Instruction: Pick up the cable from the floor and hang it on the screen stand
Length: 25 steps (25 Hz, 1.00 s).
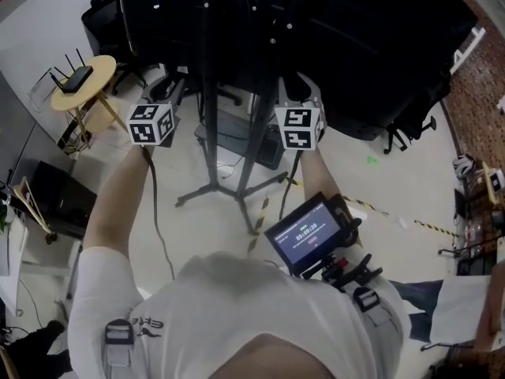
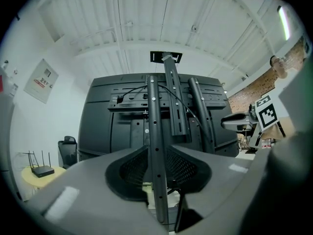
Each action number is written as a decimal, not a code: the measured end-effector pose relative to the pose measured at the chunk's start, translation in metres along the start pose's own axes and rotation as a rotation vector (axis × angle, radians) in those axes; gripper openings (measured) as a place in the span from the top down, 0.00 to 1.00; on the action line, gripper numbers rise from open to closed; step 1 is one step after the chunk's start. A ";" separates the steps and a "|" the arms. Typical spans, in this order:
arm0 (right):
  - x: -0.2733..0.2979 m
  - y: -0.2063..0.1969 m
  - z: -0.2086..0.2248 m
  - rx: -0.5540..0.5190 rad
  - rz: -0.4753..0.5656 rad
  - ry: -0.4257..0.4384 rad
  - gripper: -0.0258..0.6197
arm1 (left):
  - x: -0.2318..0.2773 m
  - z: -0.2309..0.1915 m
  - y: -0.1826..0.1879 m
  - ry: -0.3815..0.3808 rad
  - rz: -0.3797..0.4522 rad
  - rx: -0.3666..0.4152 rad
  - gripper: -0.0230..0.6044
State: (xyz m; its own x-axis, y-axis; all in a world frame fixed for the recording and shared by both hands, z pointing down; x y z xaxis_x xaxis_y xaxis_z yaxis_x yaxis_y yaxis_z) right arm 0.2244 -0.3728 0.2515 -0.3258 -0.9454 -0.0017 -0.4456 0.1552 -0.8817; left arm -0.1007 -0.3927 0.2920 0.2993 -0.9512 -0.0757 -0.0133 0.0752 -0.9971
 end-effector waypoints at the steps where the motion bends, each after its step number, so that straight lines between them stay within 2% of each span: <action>1: -0.004 -0.002 -0.002 0.016 -0.004 0.000 0.77 | -0.003 0.002 -0.002 -0.004 -0.001 -0.003 0.77; 4: -0.021 -0.010 -0.013 0.070 -0.015 0.003 0.79 | -0.020 0.009 -0.006 -0.019 0.006 -0.013 0.77; 7: -0.052 -0.021 -0.040 0.143 -0.022 0.017 0.84 | -0.058 0.017 -0.015 -0.036 0.021 -0.008 0.78; 11: -0.086 -0.029 -0.083 0.246 -0.029 0.065 0.88 | -0.105 0.026 -0.025 -0.054 0.044 0.022 0.80; 15: -0.099 -0.030 -0.115 0.284 -0.057 0.122 0.91 | -0.132 0.032 -0.031 -0.055 0.047 0.052 0.86; 20: -0.107 -0.028 -0.142 0.327 -0.098 0.187 0.93 | -0.155 0.032 -0.043 -0.026 0.009 0.006 0.92; 25: -0.120 -0.034 -0.170 0.357 -0.136 0.239 0.94 | -0.181 0.032 -0.065 -0.001 -0.045 -0.045 0.94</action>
State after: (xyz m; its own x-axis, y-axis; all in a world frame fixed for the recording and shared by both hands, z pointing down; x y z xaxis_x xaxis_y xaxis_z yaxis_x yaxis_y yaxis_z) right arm 0.1371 -0.2159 0.3618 -0.4867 -0.8510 0.1973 -0.1954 -0.1141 -0.9741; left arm -0.1239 -0.2162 0.3711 0.3016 -0.9529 -0.0304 -0.0424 0.0184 -0.9989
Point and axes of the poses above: the fingertips, and each gripper's own axes: x forward along the fingers, z to its right, y out of its top, the point moved 8 cm from there along -x, backward along the fingers, and after that the axes turned 7 degrees about y, right-handed, at the moved point
